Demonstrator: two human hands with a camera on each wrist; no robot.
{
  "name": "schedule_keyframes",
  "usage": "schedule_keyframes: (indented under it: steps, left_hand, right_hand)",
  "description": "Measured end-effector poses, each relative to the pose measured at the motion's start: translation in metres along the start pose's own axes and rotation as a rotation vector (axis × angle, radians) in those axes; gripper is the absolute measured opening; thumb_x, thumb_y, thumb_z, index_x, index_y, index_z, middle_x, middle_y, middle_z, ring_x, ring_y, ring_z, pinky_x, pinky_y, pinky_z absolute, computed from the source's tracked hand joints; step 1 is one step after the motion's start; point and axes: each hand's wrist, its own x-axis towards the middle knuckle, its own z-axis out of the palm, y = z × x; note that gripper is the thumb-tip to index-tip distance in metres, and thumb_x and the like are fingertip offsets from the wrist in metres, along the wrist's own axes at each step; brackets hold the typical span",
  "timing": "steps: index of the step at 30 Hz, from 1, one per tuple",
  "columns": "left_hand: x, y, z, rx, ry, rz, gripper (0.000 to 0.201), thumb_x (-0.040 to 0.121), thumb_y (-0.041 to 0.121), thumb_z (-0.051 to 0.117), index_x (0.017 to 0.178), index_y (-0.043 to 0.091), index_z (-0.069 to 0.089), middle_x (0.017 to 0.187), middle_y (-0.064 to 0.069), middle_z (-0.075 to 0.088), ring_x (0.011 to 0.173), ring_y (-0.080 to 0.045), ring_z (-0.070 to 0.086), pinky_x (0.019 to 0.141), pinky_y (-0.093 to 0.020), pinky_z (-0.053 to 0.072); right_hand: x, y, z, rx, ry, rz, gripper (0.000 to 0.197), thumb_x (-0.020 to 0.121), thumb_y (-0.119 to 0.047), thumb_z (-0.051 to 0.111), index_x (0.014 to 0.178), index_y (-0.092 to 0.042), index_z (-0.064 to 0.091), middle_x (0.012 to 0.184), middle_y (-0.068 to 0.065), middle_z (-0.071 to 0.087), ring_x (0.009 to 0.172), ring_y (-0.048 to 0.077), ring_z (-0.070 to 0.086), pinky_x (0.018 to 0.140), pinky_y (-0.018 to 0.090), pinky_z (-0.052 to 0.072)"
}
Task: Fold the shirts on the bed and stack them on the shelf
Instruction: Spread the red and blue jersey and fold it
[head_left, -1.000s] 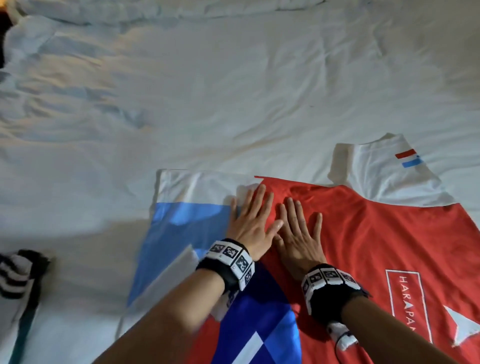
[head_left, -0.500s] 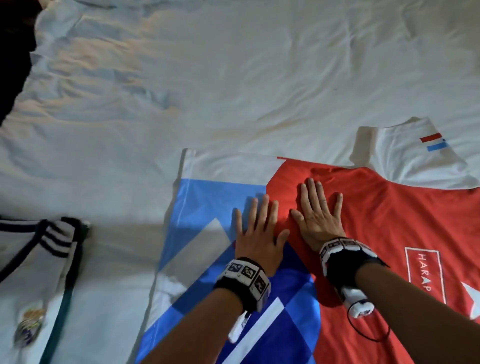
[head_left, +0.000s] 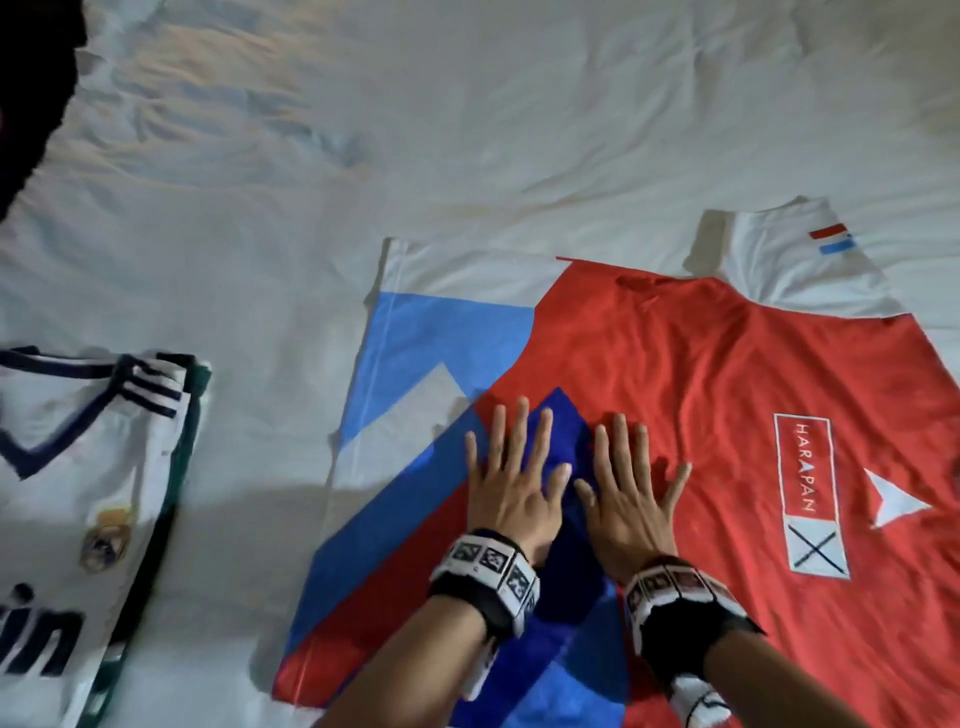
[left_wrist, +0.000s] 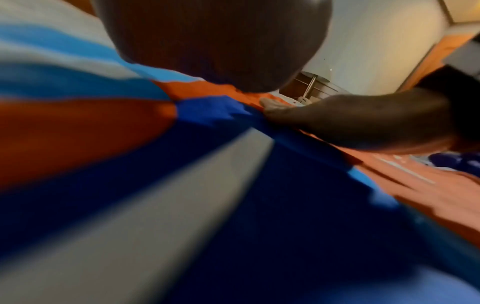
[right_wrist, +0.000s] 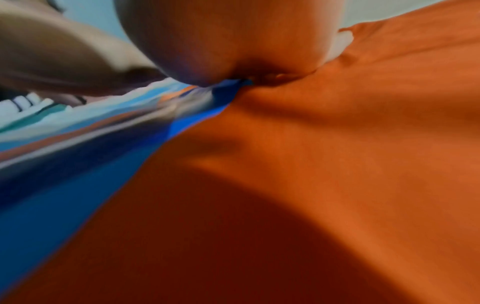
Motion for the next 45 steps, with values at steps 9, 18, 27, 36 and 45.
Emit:
schedule_keyframes:
  steps: [9, 18, 27, 36, 45]
  left_hand:
    - [-0.080, -0.178, -0.029, 0.096, -0.048, -0.417, 0.068, 0.093, 0.051, 0.017, 0.154, 0.022, 0.024, 0.162, -0.005, 0.008, 0.150, -0.029, 0.006, 0.114, -0.063, 0.006]
    - [-0.163, -0.105, -0.019, 0.027, -0.149, -0.119, 0.059, 0.097, 0.045, 0.029, 0.153, 0.024, 0.027, 0.161, -0.006, 0.020, 0.146, -0.029, 0.024, 0.113, -0.058, 0.016]
    - [-0.201, -0.137, -0.042, 0.070, -0.183, -0.431, 0.072, 0.094, 0.053, 0.017, 0.155, 0.013, 0.018, 0.163, -0.009, 0.003, 0.150, -0.027, 0.000, 0.113, -0.064, 0.001]
    - [-0.156, 0.106, 0.015, -0.110, -0.227, 0.111, 0.067, 0.095, 0.050, 0.030, 0.149, 0.010, 0.036, 0.159, -0.006, 0.026, 0.147, -0.026, 0.021, 0.114, -0.057, 0.014]
    - [-0.164, 0.131, 0.044, -0.031, -0.278, 0.132, 0.072, 0.096, 0.056, 0.018, 0.152, 0.012, 0.027, 0.161, -0.007, 0.020, 0.148, -0.027, 0.017, 0.116, -0.061, 0.010]
  right_hand:
    - [-0.058, -0.080, 0.032, -0.011, -0.089, -0.114, 0.068, 0.091, -0.054, 0.035, 0.152, -0.024, 0.025, 0.162, 0.002, 0.013, 0.150, 0.026, 0.006, 0.107, 0.072, 0.004]
    - [-0.131, -0.076, 0.021, 0.040, -0.132, 0.186, 0.069, 0.091, -0.056, 0.005, 0.154, -0.029, -0.003, 0.158, -0.009, -0.025, 0.144, 0.018, -0.030, 0.108, 0.069, -0.015]
    - [-0.185, -0.084, 0.016, 0.196, -0.305, -0.260, 0.062, 0.097, -0.052, 0.013, 0.155, -0.032, 0.005, 0.160, -0.013, -0.016, 0.146, 0.010, -0.023, 0.112, 0.064, -0.013]
    - [-0.147, 0.154, -0.047, 0.105, -0.113, 0.378, 0.062, 0.101, -0.049, 0.025, 0.154, -0.033, -0.003, 0.159, -0.014, -0.019, 0.145, 0.012, -0.024, 0.112, 0.063, -0.012]
    - [-0.152, 0.272, -0.072, -0.031, 0.016, 0.605, 0.068, 0.099, -0.056, 0.019, 0.155, -0.026, -0.007, 0.161, -0.004, -0.019, 0.147, 0.019, -0.021, 0.110, 0.065, -0.013]
